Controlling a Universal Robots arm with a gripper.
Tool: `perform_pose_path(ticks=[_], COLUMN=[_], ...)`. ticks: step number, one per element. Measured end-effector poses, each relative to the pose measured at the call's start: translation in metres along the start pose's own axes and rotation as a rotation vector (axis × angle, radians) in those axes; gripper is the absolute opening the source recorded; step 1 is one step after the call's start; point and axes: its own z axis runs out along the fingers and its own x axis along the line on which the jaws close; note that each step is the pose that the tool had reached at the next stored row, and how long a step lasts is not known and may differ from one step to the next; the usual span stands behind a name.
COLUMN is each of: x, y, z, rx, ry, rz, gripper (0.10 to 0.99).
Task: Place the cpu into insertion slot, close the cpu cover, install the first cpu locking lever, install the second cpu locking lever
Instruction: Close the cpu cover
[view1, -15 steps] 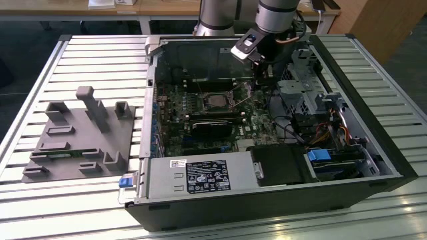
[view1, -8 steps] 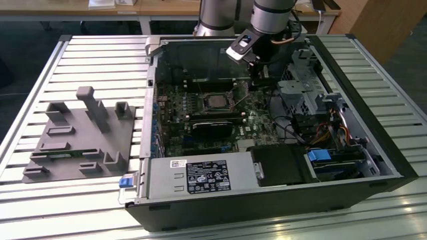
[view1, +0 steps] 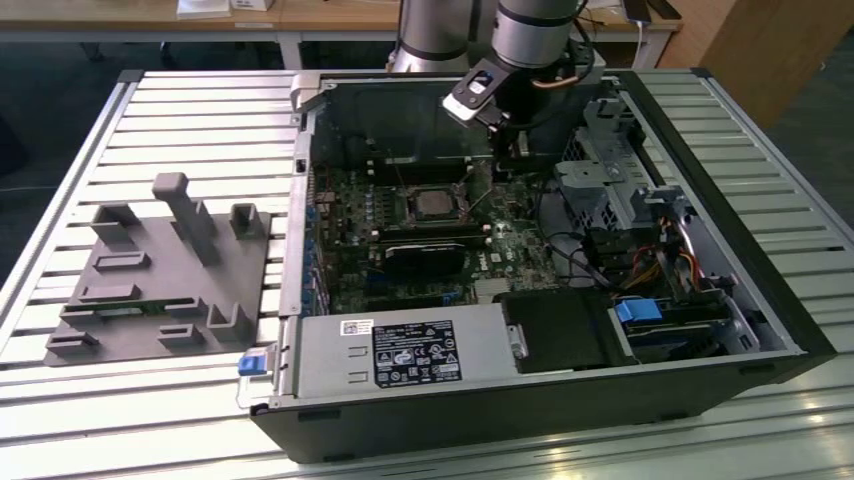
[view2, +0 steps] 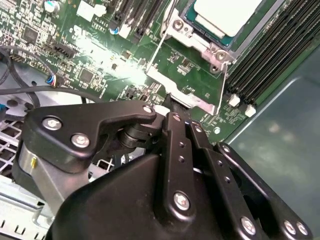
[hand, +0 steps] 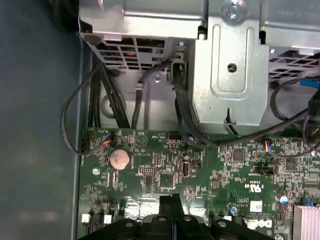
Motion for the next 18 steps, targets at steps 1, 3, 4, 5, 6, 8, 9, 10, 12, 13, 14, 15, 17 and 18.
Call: perform_pose_path(ticks=[1, 3, 4, 5, 6, 8, 9, 10, 12, 13, 14, 15, 17, 18], x=[0.0000, 0.0002, 0.0002, 0.0003, 0.0004, 0.0006, 0.0007, 0.0008, 0.0010, 0.0010, 0.0011, 0.0013, 0.0014, 0.0016], y=[-0.0012, -0.0046, -0.0064, -0.0083, -0.0103, -0.0145, -0.0165, -0.0187, -0.0229, -0.0249, -0.0268, -0.0288, -0.0324, -0.0342], z=[0.0000, 0.0000, 0.0001, 0.0001, 0.0001, 0.0002, 0.0002, 0.0002, 0.0003, 0.0003, 0.0004, 0.0004, 0.0005, 0.0007], rx=[0.000, 0.000, 0.000, 0.000, 0.000, 0.000, 0.000, 0.000, 0.000, 0.000, 0.000, 0.000, 0.000, 0.000], ry=[0.0000, 0.0000, 0.0001, 0.0000, 0.0000, 0.0000, 0.0000, 0.0000, -0.0001, 0.0000, 0.0000, 0.0001, 0.0000, 0.0002], rz=[0.000, 0.000, 0.000, 0.000, 0.000, 0.000, 0.000, 0.000, 0.000, 0.000, 0.000, 0.000, 0.000, 0.000], gripper=[0.106, 0.106, 0.106, 0.106, 0.106, 0.106, 0.106, 0.106, 0.106, 0.106, 0.106, 0.106, 0.106, 0.106])
